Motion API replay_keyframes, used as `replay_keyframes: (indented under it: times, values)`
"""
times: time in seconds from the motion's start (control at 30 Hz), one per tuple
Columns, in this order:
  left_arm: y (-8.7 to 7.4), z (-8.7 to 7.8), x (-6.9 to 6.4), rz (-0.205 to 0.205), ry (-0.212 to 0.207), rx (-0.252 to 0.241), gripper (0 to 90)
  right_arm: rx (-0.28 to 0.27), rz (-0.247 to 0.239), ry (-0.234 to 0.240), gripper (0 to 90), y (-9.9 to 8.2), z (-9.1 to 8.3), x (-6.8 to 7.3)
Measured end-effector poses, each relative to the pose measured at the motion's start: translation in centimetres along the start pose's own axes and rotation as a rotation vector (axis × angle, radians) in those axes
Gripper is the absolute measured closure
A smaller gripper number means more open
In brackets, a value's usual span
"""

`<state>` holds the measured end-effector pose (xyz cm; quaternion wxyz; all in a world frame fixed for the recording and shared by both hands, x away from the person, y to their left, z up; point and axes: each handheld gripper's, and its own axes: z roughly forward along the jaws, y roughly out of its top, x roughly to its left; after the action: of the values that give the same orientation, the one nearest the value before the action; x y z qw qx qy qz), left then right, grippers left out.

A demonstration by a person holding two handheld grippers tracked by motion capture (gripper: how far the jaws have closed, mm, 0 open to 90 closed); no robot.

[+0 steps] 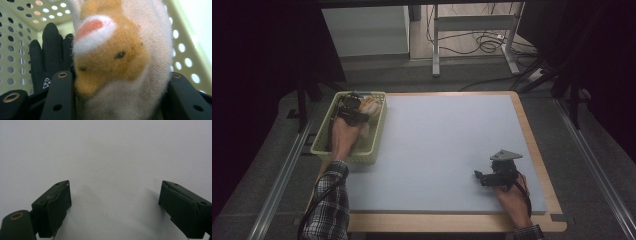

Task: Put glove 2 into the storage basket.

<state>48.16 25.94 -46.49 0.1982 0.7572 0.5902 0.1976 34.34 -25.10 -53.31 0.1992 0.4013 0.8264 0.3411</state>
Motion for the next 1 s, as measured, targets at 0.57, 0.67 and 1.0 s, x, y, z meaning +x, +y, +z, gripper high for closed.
replay_keyframes:
  times: [0.57,0.67,1.0]
  values:
    - [-0.2,3.6,-0.9,-0.007,-0.061,0.107,46.7,0.0,0.0,0.0,10.6,0.0,0.0,0.0]
    - [-0.3,4.1,-1.0,-0.006,-0.066,0.123,46.1,0.0,0.0,0.0,10.6,0.0,0.0,0.0]
    - [-0.2,5.0,-1.2,-0.016,-0.095,0.169,43.4,0.0,0.0,0.0,10.6,0.0,0.0,0.0]
